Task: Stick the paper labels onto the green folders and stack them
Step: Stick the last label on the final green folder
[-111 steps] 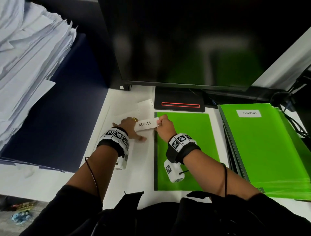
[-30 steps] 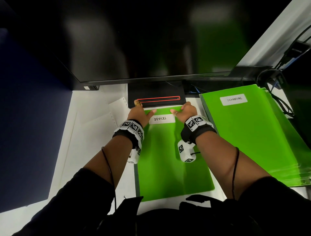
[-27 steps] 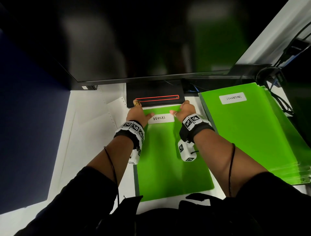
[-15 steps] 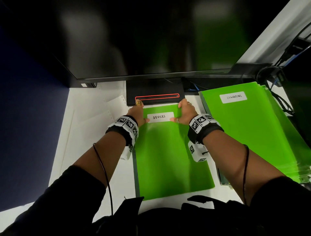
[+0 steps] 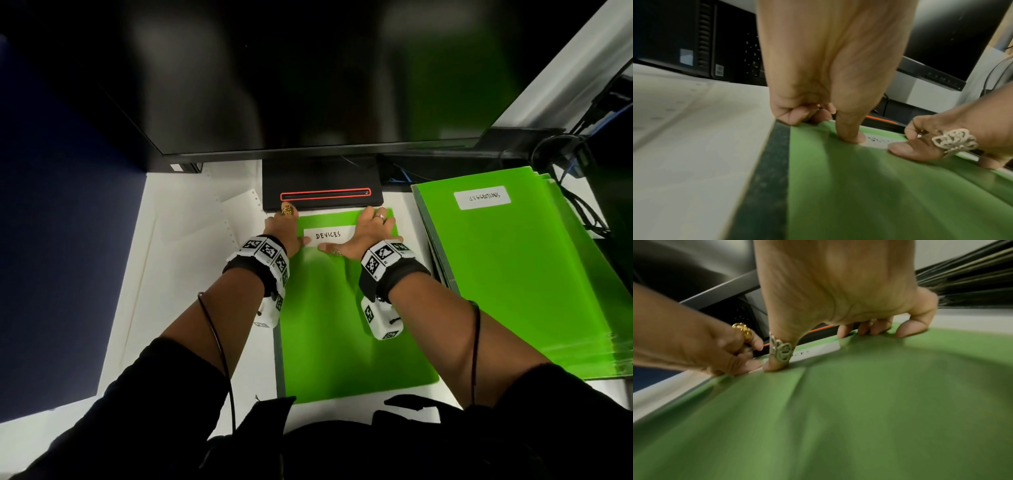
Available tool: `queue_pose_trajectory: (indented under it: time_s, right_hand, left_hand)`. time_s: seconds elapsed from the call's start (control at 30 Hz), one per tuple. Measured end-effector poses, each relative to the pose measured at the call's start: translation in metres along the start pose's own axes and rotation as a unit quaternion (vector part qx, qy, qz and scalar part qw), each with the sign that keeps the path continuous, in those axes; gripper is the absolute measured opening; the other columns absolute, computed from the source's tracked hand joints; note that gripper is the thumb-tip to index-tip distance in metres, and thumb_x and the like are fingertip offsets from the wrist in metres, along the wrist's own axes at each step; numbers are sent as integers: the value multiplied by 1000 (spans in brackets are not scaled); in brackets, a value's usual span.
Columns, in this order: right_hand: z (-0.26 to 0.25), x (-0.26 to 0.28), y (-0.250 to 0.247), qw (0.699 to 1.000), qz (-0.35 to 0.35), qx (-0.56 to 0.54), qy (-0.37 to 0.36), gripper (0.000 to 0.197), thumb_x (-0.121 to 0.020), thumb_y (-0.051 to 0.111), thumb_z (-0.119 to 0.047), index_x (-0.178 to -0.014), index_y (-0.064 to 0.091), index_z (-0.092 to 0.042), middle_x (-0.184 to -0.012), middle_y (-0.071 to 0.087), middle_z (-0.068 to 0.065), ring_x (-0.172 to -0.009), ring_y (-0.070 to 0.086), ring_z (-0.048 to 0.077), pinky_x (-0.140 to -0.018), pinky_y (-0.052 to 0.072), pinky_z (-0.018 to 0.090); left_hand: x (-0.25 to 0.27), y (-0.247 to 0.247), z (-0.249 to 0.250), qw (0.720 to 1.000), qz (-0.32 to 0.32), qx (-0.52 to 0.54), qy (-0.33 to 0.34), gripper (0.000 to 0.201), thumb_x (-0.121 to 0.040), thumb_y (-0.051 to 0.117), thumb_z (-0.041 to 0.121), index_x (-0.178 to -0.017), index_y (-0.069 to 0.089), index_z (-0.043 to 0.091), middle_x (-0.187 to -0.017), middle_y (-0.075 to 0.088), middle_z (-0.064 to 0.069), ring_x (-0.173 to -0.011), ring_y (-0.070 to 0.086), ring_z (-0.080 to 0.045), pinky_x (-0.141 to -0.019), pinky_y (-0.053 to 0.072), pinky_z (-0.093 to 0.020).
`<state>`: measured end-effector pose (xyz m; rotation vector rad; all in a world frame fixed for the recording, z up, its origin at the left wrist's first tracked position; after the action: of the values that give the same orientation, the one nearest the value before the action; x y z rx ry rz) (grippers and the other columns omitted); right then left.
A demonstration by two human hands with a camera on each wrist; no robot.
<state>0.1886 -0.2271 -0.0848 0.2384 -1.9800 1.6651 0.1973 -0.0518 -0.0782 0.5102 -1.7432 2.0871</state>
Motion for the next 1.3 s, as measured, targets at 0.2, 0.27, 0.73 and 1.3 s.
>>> queue_pose_trajectory:
  time_s: [0.2,0.27,0.73,1.3]
  right_hand:
    - [-5,-6,1,999,-39,-7,9,135,-39,54,-93,-142,18,-13,-149,18,13,-137,19,35,-106,29,57]
    - [-3,0,-1,999,-28,-19,35,131,-47,53,-91,-146,14,-15,-153,12,11,-139,17,34,-103,28,60]
    - [28,-7,-9,978,82,-182,59,70,-75,66,-58,-124,44,-13,-130,47,4,-122,43,26,-94,40,43]
    - [40,-27,-11,939,-3,-317,134,47,-75,76,-25,-105,39,-19,-125,54,9,-115,53,27,-90,41,30]
  left_hand:
    - [2,0,1,1000,-7,11,-6,59,-94,52,38,-135,35,-1,-129,47,-21,-120,46,-33,-102,41,-39]
    - [5,-3,3,1000,-6,13,0,54,-95,51,31,-135,33,0,-130,46,-21,-121,45,-32,-103,40,-39]
    - [1,4,-5,980,77,130,-128,97,-75,54,72,-138,32,2,-129,50,-15,-123,43,-31,-96,44,-41]
    - [-10,-2,-30,955,55,264,-124,64,-80,74,29,-129,43,3,-129,55,-12,-121,52,-28,-102,43,-34]
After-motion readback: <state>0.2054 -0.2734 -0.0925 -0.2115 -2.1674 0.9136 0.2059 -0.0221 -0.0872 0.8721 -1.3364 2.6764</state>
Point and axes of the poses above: each hand's wrist, its own x-axis away from the middle knuckle, its own y-axis out of the palm, z = x × y, the point moved 9 cm from there along -x, towards the middle knuckle
